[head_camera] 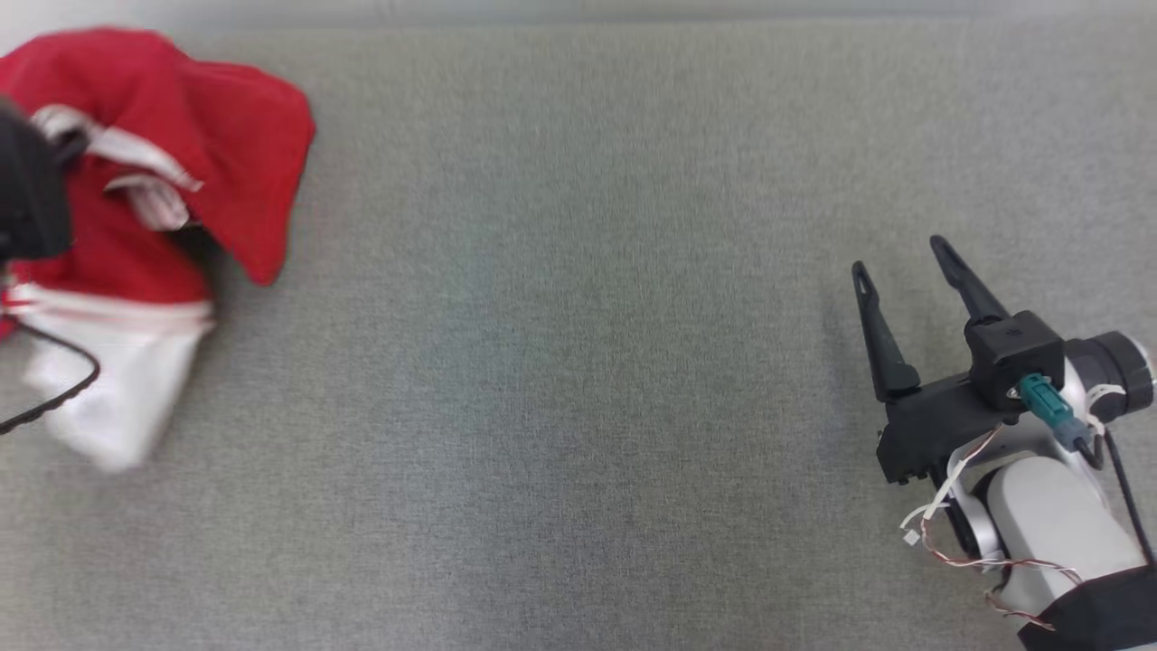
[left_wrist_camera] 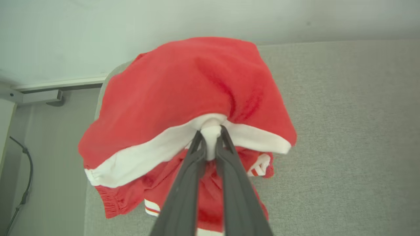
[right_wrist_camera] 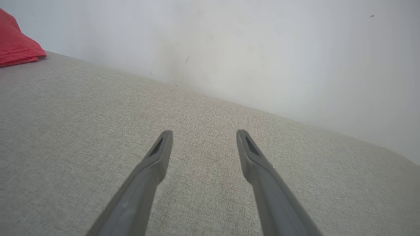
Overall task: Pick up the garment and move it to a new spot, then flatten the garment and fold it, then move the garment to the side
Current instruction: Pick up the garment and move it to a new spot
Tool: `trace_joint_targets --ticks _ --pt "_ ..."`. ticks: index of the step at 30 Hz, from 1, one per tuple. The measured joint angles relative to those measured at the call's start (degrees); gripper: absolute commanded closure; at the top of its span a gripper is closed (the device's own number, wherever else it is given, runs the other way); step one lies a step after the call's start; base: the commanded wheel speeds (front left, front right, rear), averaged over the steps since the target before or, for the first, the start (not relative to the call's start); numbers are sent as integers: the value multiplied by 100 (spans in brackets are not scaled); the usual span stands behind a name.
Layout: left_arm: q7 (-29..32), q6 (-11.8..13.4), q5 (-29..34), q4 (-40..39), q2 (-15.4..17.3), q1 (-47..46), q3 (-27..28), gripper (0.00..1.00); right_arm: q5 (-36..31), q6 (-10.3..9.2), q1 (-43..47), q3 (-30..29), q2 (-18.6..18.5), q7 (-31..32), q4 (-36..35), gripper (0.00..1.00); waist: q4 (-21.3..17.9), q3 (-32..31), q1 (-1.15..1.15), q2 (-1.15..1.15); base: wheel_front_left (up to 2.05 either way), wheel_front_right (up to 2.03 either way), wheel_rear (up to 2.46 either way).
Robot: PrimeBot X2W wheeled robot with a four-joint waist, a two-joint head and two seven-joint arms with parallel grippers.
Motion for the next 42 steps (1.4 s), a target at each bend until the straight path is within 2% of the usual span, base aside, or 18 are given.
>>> trace_joint_targets --ticks 6,11,16,24,28,34,38,42 --pt "-516 1 -477 -665 -13 -14 -472 100 190 4 114 -8 178 -132 247 0 5 -383 0 0 0 0 0" --pt "-815 1 -962 -1548 -48 49 -918 100 264 5 294 -34 254 -224 369 0 -20 -679 -1 -1 0 0 0" --pt "-1044 1 -1188 -2436 -42 186 -1466 100 321 12 239 -25 363 -282 436 0 -131 -841 -1 -1 0 0 0" --pt "-1322 1 -1427 -3227 -322 605 -2239 100 359 58 224 27 557 -382 571 0 -463 -933 -1 -1 0 0 0" --pt "-1511 1 -1659 -3249 -611 1012 -2458 100 407 57 236 -11 538 -433 614 0 -650 -943 -1 -1 0 0 0" --pt "-1703 1 -1560 -2885 -931 1437 -3025 100 453 58 234 -45 528 -485 660 0 -886 -922 -1 -1 0 0 0" --pt "-1875 1 -1602 -2688 -1271 1819 -3303 100 457 57 232 -69 500 -509 619 0 -965 -880 0 -1 0 0 0" --pt "-2050 1 -1608 -2359 -1473 1927 -3434 100 456 57 215 -63 513 -533 599 0 -998 -817 1 0 0 0 0"
